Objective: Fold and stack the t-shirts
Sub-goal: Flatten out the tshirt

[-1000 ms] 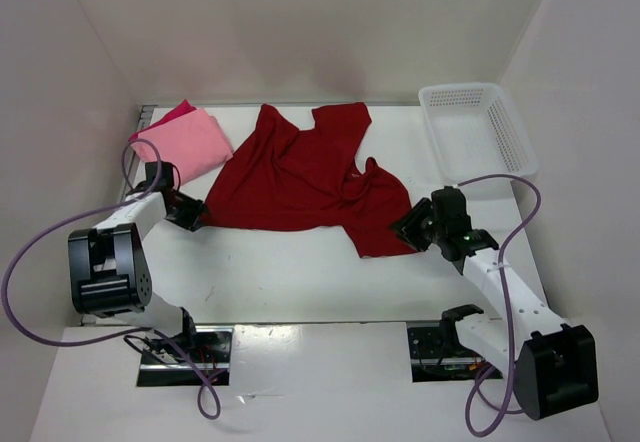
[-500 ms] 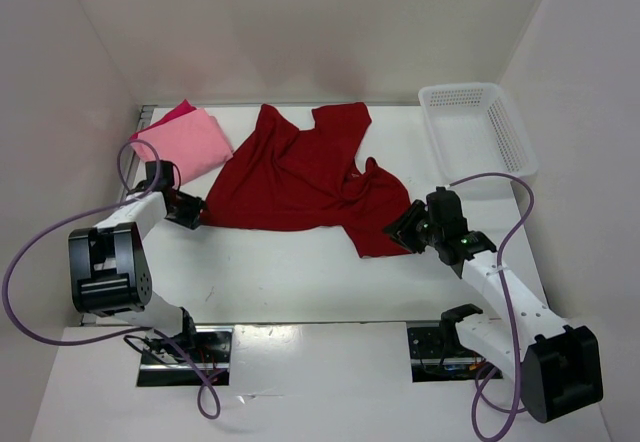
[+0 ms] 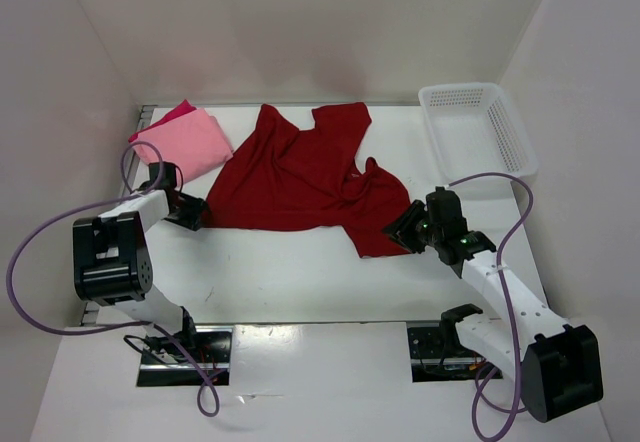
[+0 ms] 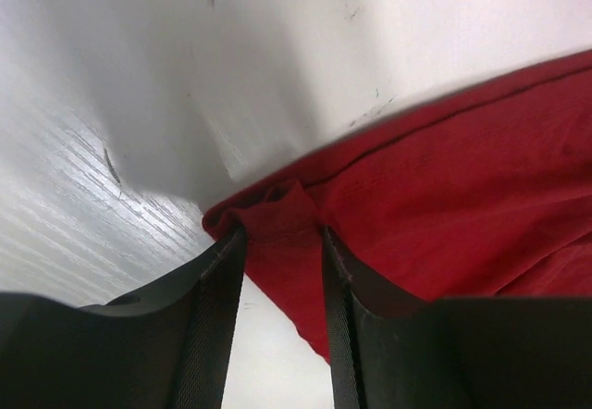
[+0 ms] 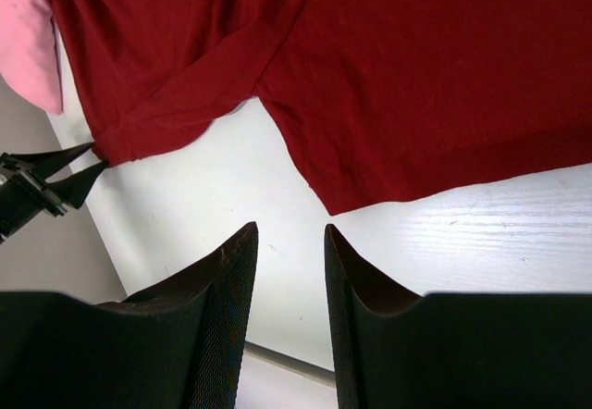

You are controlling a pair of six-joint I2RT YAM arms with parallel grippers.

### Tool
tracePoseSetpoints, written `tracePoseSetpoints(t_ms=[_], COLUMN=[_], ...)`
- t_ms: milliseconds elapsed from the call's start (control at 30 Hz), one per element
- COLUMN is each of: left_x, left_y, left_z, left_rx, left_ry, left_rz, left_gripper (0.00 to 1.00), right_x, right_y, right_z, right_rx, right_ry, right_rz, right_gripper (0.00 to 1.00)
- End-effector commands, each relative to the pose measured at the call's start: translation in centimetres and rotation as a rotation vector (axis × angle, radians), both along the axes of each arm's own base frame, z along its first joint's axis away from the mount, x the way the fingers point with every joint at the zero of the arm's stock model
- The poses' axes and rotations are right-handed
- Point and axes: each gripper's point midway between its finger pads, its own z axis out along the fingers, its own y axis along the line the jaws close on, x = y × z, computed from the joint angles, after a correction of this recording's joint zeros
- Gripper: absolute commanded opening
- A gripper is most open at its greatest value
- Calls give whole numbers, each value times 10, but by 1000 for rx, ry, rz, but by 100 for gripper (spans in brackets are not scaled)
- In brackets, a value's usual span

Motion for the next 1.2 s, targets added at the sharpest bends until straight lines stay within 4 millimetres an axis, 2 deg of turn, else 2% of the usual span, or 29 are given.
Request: tracePoseSetpoints(t_ms=[0,33,267,333,400,500,667,767,833,900,933,967,1133,1167], left_x=[7,9,16,20,22,22,20,15,12,11,4,5,-12,-11], left_y=[3,5,8,9,13,11,16,19,20,20,19,19,19,19], left_z=[0,0,7,14,11,-2,-7,-9,0,15,15,29,48,52], left_rx=[15,25,5,8,7,-10,1,-3,17,29,35,47,99,102], left_ry=[-11,-18,-32,-52,-43,5,27,48,48,18,26,-8,-43,-54], left_rz=[17,21,57,57,66,63,69,78,56,44,27,18,-45,-44], left_gripper=[46,50,51,45,37,35,38,25,17,14,12,11,6,2], right_x=[5,5,2,2,2,2,4,4,5,6,7,7,10,10], right_y=[5,5,5,5,5,5,6,6,5,3,1,1,-13,-18], right_z=[5,2,-1,-1,-1,1,8,8,7,7,6,3,-11,-16], right_rx=[8,5,3,3,3,6,11,11,5,-1,-10,-13,-58,-71], right_ry=[-43,-35,-28,-28,-28,-38,-56,-56,-57,-59,-61,-51,-4,16], right_rz=[21,21,34,34,34,34,34,34,27,20,10,10,-55,-73], right_gripper=[40,40,40,40,40,40,40,40,40,40,40,40,43,43])
